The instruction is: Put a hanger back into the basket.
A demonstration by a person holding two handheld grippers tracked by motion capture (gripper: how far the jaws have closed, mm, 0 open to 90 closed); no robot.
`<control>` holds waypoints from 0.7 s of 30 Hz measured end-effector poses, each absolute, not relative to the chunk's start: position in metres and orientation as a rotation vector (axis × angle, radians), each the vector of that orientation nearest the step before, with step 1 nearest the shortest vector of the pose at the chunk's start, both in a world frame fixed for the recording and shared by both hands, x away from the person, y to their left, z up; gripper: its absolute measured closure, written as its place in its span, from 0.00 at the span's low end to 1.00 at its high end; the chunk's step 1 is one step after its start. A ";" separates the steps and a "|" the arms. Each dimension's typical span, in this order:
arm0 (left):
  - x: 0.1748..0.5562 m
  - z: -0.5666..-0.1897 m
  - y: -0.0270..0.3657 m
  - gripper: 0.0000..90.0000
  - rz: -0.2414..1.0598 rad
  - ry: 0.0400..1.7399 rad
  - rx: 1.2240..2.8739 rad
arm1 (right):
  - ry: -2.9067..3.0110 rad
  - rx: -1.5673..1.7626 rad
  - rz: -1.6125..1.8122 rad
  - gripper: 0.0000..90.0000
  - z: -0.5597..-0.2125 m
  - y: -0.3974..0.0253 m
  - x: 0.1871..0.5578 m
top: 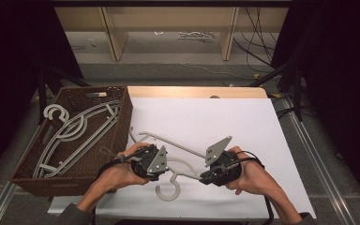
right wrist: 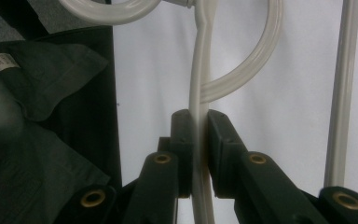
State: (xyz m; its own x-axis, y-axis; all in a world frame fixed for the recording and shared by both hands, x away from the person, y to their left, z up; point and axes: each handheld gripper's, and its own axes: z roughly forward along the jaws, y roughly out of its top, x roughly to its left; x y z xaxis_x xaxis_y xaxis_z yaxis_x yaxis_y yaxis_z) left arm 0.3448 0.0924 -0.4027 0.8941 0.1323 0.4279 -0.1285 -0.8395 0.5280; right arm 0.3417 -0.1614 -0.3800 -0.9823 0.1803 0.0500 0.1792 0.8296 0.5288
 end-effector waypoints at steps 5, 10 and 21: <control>0.339 -0.398 0.090 0.72 0.659 -0.064 2.499 | 3.020 0.299 0.896 0.91 -0.380 -0.166 0.344; 0.332 -0.391 0.089 0.78 0.650 -0.146 2.522 | 3.027 0.259 0.935 0.91 -0.380 -0.170 0.347; 0.330 -0.384 0.089 0.88 0.523 -0.160 2.463 | 2.942 0.215 1.065 0.86 -0.371 -0.189 0.357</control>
State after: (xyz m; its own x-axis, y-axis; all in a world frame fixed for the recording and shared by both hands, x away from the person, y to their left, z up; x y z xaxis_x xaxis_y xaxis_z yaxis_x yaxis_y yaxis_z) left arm 0.3300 0.0892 -0.3840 0.9149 0.0081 0.4036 -0.2322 -0.8073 0.5426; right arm 0.3570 -0.1890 -0.3714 -0.9906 0.1304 0.0417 0.1269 0.7599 0.6376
